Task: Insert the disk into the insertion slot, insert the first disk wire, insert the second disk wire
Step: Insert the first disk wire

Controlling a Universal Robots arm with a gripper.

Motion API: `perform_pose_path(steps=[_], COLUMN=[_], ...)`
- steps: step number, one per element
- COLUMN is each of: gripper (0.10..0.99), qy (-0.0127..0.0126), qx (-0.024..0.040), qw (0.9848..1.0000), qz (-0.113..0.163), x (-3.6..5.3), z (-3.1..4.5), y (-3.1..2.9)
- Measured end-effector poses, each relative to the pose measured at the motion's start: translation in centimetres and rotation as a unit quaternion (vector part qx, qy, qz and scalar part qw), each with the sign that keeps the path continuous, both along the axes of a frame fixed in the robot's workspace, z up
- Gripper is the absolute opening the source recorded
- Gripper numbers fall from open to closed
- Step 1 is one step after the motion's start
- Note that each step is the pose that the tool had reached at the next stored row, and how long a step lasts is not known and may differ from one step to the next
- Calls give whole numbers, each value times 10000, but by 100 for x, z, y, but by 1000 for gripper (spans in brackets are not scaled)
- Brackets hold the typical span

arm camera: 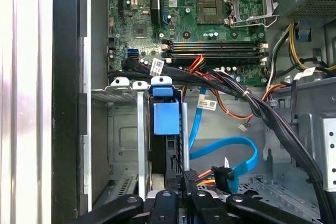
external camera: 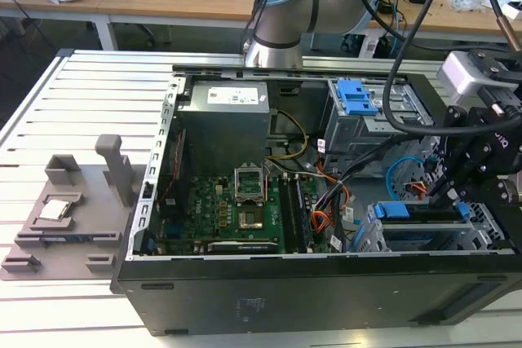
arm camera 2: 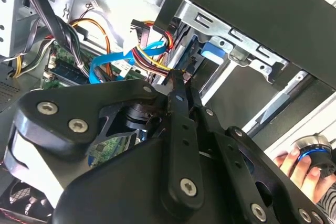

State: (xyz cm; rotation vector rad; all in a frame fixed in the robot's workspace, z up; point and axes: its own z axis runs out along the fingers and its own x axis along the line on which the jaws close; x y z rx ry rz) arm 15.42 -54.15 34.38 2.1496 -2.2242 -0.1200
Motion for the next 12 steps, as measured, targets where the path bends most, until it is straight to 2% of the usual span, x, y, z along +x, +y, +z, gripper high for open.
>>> perform_pose_path(steps=[7, 12], gripper=[161, 161], qy=[39, 37], qx=[0, 1], qw=[10000, 10000], qz=[-1, 0], x=[44, 56], z=[-65, -68], y=[0, 0])
